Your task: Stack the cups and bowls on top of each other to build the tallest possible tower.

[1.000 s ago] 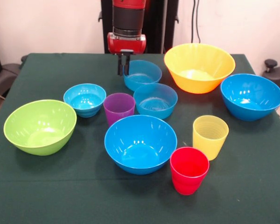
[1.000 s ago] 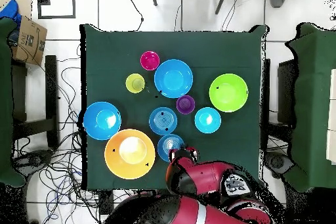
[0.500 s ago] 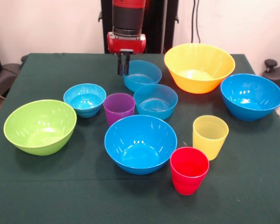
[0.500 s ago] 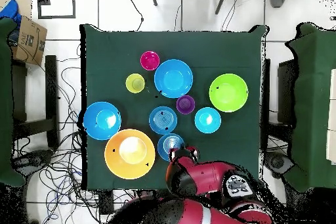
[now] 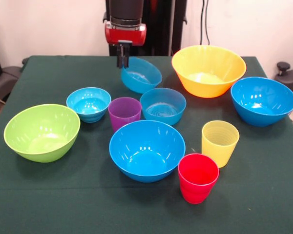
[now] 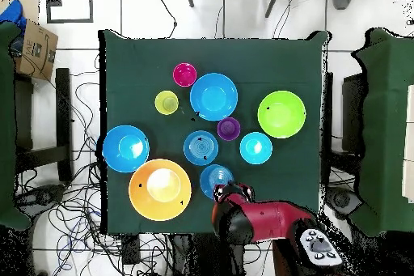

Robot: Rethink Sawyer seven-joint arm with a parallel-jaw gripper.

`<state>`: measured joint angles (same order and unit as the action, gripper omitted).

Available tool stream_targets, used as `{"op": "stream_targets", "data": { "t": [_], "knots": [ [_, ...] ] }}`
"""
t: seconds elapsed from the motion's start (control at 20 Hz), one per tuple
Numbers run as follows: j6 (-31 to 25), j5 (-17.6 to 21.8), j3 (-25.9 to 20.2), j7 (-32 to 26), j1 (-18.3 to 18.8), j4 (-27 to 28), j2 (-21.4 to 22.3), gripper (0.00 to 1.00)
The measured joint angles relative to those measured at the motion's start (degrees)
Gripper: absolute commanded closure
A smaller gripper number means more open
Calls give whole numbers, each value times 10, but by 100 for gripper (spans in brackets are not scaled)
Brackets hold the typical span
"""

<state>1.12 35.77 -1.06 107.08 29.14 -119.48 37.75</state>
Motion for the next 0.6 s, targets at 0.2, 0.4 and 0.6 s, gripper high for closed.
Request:
{"op": "stream_targets", "data": {
  "t": [0.2,0.4,0.6],
  "knots": [
    [-35,-3,-26,0,24,-9,21,100],
    [-73,-15,-61,0,52,-21,45,100],
    [-112,-29,-94,0,75,-31,69,100]
  ]
}}
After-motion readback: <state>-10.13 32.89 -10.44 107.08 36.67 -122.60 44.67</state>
